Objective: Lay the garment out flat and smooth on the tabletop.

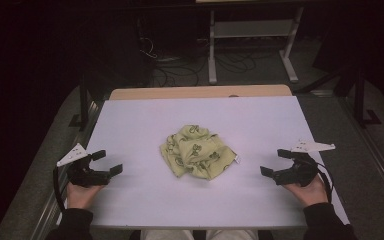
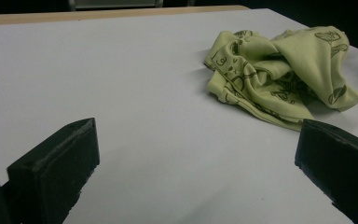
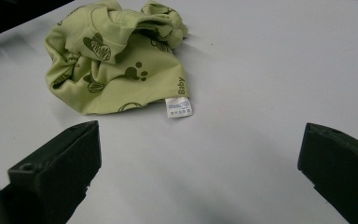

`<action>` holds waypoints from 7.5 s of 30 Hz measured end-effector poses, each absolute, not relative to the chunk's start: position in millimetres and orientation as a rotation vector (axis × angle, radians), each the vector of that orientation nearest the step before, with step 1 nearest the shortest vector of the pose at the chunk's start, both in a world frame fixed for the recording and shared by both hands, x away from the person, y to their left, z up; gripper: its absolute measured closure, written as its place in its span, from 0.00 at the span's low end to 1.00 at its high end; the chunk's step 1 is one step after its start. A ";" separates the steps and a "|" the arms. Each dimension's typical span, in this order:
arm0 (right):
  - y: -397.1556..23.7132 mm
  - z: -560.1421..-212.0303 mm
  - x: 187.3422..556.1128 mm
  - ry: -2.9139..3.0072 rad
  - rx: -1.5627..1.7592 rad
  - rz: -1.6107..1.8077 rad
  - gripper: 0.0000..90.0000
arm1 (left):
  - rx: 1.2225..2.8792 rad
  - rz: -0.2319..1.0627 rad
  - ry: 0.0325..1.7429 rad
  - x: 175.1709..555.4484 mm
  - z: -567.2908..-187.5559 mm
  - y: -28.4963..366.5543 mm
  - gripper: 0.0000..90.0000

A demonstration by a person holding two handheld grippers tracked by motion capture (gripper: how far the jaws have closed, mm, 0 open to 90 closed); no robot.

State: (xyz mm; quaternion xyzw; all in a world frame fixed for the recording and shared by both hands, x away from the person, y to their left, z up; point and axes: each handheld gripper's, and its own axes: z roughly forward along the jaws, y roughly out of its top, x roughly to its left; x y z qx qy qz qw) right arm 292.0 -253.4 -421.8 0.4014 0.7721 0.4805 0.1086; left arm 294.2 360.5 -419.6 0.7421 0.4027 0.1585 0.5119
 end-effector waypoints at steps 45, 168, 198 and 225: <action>-240.9 -389.3 304.2 2.307 1.116 1.393 0.00 | 1.885 0.381 0.849 308.5 -392.1 340.2 0.00; -172.0 -426.9 382.6 2.647 1.127 1.128 0.95 | 2.026 0.292 0.754 439.7 -380.1 204.1 0.92; -189.7 -430.5 380.2 2.593 1.335 0.995 0.85 | 1.801 0.280 0.851 332.3 -403.7 316.4 0.95; -86.4 -409.1 441.7 2.570 1.444 1.478 0.57 | 1.881 0.213 0.840 316.2 -414.0 315.2 0.95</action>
